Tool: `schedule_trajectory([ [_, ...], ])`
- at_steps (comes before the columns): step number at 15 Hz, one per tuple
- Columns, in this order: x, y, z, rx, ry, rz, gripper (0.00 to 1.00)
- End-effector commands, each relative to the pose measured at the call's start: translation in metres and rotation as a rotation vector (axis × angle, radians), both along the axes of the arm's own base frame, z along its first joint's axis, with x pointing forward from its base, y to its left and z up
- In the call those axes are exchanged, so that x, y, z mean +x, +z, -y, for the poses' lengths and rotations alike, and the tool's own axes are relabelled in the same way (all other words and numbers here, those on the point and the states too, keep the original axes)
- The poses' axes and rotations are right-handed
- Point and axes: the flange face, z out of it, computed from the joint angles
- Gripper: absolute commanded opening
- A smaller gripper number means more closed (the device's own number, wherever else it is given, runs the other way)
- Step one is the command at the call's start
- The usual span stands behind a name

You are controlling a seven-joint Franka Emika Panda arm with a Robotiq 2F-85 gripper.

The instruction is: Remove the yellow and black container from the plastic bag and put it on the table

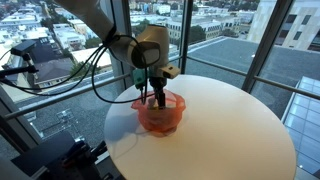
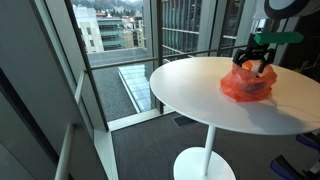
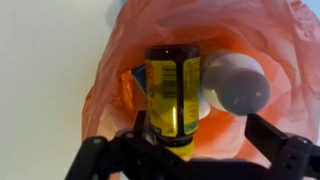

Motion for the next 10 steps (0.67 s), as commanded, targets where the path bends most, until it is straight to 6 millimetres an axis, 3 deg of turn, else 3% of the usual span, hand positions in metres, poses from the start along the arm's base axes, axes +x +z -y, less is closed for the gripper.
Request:
schedule_trajectory([
  [1, 0.0015, -0.0092, 0.0005, -0.022, -0.027, 0.008, 1.0],
  [9, -0.0033, -0.0132, 0.0057, -0.028, -0.058, -0.016, 1.0],
  [10, -0.0032, -0.0144, 0.0066, -0.032, -0.064, -0.019, 0.92],
])
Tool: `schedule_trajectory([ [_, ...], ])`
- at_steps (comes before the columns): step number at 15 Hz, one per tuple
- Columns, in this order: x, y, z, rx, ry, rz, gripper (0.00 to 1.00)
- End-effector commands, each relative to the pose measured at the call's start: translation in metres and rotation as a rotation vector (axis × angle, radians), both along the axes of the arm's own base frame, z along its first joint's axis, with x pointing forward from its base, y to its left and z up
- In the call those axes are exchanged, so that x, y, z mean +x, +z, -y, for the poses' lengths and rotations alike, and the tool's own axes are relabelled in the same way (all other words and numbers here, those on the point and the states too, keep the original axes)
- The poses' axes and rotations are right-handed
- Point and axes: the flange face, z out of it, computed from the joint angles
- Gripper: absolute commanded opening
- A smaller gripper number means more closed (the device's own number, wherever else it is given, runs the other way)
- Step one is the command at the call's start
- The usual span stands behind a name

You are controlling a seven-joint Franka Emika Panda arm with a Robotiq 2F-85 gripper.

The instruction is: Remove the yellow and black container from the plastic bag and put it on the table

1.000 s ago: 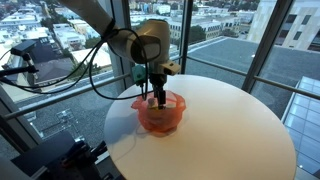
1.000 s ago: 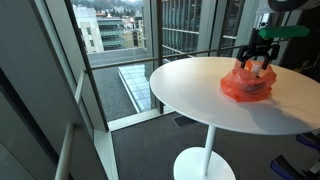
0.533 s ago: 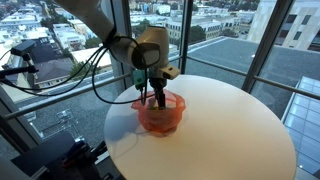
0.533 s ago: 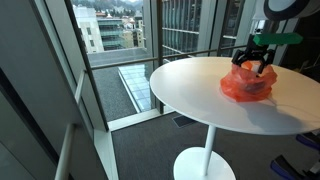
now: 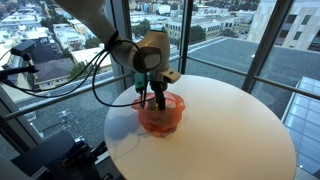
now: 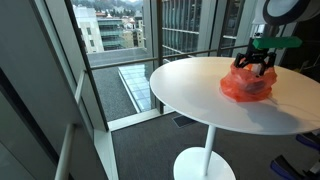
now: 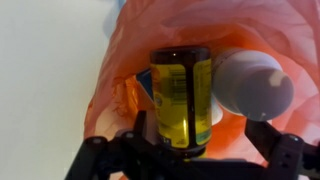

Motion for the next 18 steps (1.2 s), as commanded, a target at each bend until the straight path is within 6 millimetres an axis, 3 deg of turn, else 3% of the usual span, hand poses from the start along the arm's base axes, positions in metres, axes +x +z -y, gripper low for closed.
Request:
schedule_trajectory([
  [1, -0.002, 0.001, 0.002, -0.025, -0.027, -0.005, 0.74],
  [5, -0.002, -0.003, 0.002, -0.041, -0.031, -0.02, 0.4],
  [7, -0.002, 0.004, 0.0, -0.043, -0.025, -0.014, 0.3],
  [14, -0.002, 0.053, -0.008, -0.037, 0.001, 0.008, 0.3],
  [18, -0.002, 0.09, 0.002, -0.046, -0.006, 0.01, 0.3],
])
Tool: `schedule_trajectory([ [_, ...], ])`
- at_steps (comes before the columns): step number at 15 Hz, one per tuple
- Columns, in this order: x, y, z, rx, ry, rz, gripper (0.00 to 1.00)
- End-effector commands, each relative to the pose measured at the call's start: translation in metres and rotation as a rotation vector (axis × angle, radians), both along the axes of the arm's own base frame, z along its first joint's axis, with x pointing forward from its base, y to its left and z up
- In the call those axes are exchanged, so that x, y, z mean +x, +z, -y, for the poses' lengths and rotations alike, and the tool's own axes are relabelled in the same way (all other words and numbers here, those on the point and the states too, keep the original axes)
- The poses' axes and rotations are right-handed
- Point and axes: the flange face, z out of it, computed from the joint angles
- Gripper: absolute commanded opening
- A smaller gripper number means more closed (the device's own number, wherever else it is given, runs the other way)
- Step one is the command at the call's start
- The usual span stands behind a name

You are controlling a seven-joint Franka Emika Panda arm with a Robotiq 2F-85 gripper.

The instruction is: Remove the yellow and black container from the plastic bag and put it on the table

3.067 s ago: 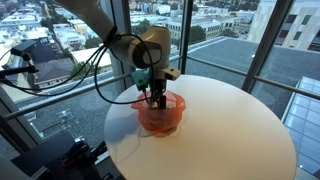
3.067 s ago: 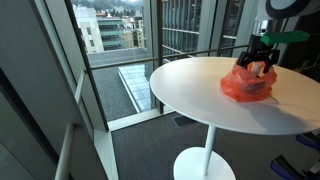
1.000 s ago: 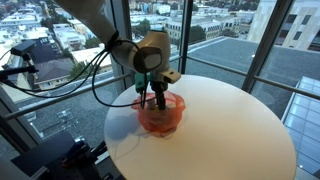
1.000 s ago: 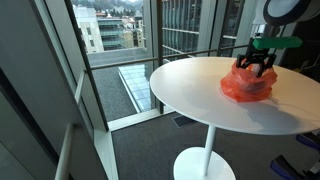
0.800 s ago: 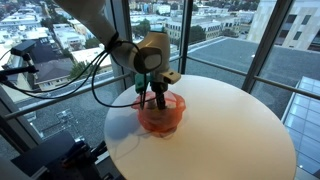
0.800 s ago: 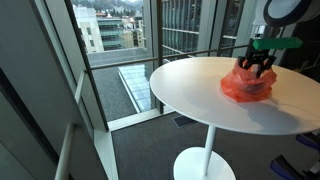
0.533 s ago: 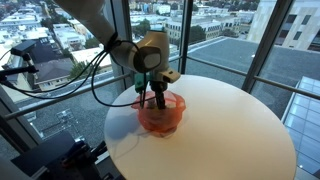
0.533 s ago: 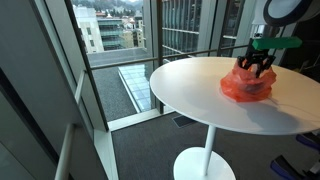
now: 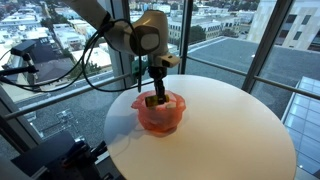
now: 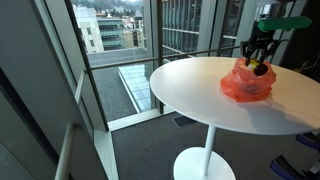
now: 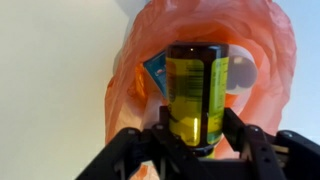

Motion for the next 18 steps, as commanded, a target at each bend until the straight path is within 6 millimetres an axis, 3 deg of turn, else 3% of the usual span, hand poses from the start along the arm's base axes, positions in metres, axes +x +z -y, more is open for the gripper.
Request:
schedule_trajectory([
  [1, -0.001, 0.04, 0.013, -0.023, -0.016, 0.006, 0.3],
  [5, 0.0, 0.072, 0.044, -0.039, -0.062, 0.024, 0.3],
  [8, -0.002, 0.082, 0.08, -0.066, -0.123, 0.027, 0.3],
  [13, -0.018, 0.064, 0.149, -0.067, -0.237, -0.013, 0.3],
  [18, -0.026, 0.013, 0.176, -0.046, -0.265, -0.077, 0.3],
])
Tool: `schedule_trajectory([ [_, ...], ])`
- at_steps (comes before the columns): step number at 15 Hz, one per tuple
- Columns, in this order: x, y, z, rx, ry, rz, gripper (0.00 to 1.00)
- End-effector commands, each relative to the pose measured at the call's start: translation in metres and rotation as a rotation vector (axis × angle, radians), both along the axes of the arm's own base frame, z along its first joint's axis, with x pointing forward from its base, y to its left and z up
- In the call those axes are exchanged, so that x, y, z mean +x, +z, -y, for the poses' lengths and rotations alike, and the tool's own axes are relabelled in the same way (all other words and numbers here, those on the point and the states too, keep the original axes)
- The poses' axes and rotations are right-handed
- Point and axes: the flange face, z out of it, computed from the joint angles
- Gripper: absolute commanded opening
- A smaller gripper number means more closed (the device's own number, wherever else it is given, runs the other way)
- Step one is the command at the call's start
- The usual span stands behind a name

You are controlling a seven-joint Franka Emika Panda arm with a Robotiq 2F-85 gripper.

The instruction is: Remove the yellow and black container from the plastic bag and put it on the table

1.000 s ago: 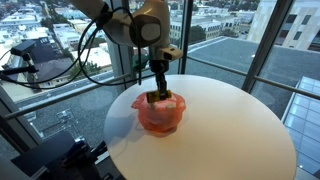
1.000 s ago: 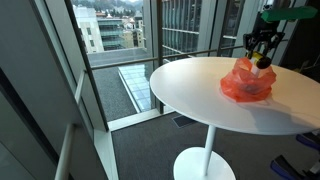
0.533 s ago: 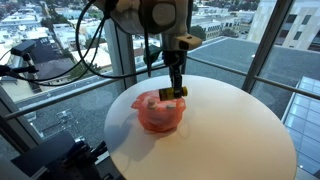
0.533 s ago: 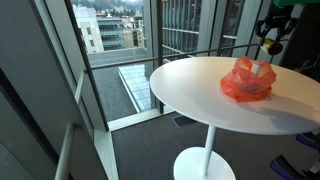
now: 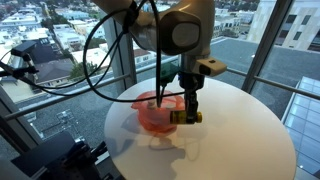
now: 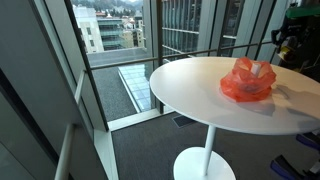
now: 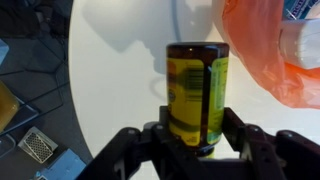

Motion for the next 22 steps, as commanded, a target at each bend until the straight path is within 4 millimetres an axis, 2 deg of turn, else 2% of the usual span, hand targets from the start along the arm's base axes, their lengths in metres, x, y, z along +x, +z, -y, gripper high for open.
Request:
schedule_trajectory([
  [1, 0.005, -0.032, 0.012, 0.014, 0.0, -0.037, 0.3],
  [7, 0.008, -0.088, 0.021, 0.011, 0.03, -0.095, 0.3],
  [12, 0.009, -0.109, 0.025, 0.009, 0.044, -0.125, 0.3],
  [13, 0.01, -0.111, 0.025, 0.009, 0.048, -0.129, 0.42],
  [14, 0.01, -0.111, 0.026, 0.009, 0.053, -0.131, 0.76],
  [18, 0.013, -0.101, 0.02, 0.005, 0.076, -0.124, 1.0],
  [22, 0.017, -0.07, 0.001, 0.013, 0.132, -0.109, 1.0],
])
